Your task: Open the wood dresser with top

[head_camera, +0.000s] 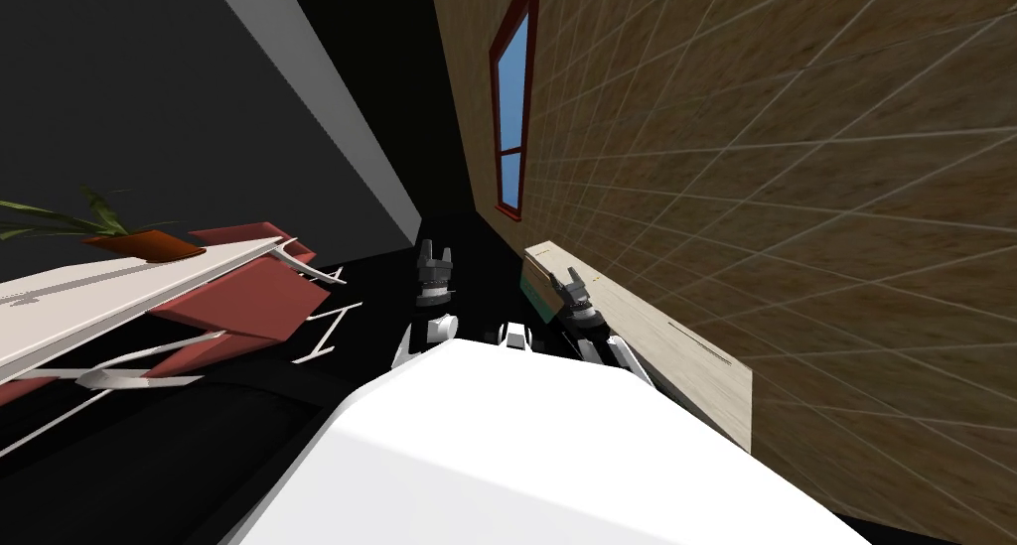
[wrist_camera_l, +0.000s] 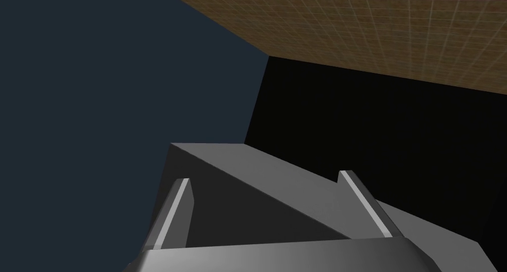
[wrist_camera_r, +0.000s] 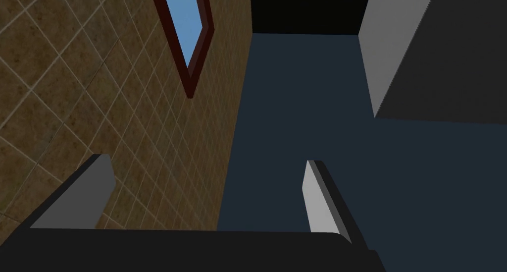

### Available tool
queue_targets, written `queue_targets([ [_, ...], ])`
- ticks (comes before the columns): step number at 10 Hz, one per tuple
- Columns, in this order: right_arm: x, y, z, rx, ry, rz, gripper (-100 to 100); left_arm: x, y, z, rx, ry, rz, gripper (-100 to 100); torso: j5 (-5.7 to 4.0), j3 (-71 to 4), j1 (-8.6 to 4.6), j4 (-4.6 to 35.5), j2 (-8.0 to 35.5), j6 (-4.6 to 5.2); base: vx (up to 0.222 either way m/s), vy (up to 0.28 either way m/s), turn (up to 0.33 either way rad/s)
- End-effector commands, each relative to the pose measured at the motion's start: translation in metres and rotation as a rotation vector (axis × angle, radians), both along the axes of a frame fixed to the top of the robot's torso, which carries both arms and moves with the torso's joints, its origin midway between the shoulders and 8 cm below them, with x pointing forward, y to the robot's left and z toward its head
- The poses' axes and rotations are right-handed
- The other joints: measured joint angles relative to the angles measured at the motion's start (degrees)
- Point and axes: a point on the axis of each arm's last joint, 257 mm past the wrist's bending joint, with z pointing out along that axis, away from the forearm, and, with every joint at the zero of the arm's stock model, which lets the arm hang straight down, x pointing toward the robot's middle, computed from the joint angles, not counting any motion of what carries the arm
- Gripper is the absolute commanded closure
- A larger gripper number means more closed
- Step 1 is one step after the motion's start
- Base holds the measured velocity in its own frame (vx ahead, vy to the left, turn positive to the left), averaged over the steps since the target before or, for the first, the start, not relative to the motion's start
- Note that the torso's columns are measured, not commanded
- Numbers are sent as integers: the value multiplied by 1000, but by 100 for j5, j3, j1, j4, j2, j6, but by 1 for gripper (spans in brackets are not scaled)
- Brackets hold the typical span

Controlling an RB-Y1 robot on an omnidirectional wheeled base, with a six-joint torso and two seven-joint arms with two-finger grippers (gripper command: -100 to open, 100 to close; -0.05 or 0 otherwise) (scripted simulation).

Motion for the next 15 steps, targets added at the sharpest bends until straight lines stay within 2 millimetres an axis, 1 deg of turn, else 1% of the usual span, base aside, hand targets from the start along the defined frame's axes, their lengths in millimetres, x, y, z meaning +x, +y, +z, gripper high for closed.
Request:
queue_targets([
  [1, 3, 8, -33, -131, 26, -13, -100, 0, 0, 0, 0, 0, 0, 0, 0, 1, 3, 0, 2, 1, 77, 0, 26],
  [2, 3, 8, -33, -142, 20, -18, -100, 0, 0, 0, 0, 0, 0, 0, 1, -1, 3, -1, -1, 1, 61, 7, 11],
  [3, 4, 12, -56, -225, 39, -19, -100, 0, 0, 0, 0, 0, 0, 0, 2, 1, 6, 1, 4, 1, 79, 6, 22],
  [4, 4, 12, -56, -236, 33, -23, -100, 0, 0, 0, 0, 0, 0, 0, 1, -1, 4, 0, -2, 0, 68, 1, 14],
  [5, 4, 15, -79, -319, 53, -21, -100, 0, 0, 0, 0, 0, 0, 0, 0, 0, 2, 0, 2, 1, 76, 3, 26],
  [6, 4, 15, -79, -332, 45, -26, -100, 0, 0, 0, 0, 0, 0, 0, 0, 0, 3, 0, 0, 0, 66, 11, 12],
  [7, 4, 17, -103, -419, 64, -22, -100, 0, 0, 0, 0, 0, 0, 0, 1, 2, 4, 1, 4, 1, 82, 5, 14],
  [8, 4, 17, -103, -431, 57, -26, -100, 0, 0, 0, 0, 0, 0, 0, 0, -1, 3, -1, -2, 0, 68, -1, 17],
  [9, 2, 18, -128, -522, 73, -20, -100, 0, 0, 0, 0, 0, 0, 0, 0, 1, -1, 0, 3, 1, 75, -4, 23],
  [10, 2, 18, -128, -531, 67, -23, -100, 0, 0, 0, 0, 0, 0, 0, -1, 0, -1, 0, 0, 0, 65, -2, 15],
  [11, 0, 17, -154, -625, 81, -14, -100, 0, 0, 0, 0, 0, 0, 0, 1, 2, 3, 1, 5, 1, 72, -4, 26],
  [12, 0, 17, -154, -633, 76, -16, -100, 0, 0, 0, 0, 0, 0, 0, 1, 1, 2, 0, 1, 0, 58, -1, 11],
  [13, -4, 14, -179, -726, 90, -5, -100, 0, 0, 0, 0, 0, 0, 0, 1, 2, 4, 1, 5, 1, 76, 1, 23],
  [14, -4, 14, -179, -736, 83, -7, -100, 0, 0, 0, 0, 0, 0, 0, 1, -1, 4, -1, -1, 1, 66, 2, 10],
  [15, -8, 9, -205, -832, 94, 7, -100, 0, 0, 0, 0, 0, 0, 0, 1, 0, 4, 0, 2, 0, 78, 6, 22],
])
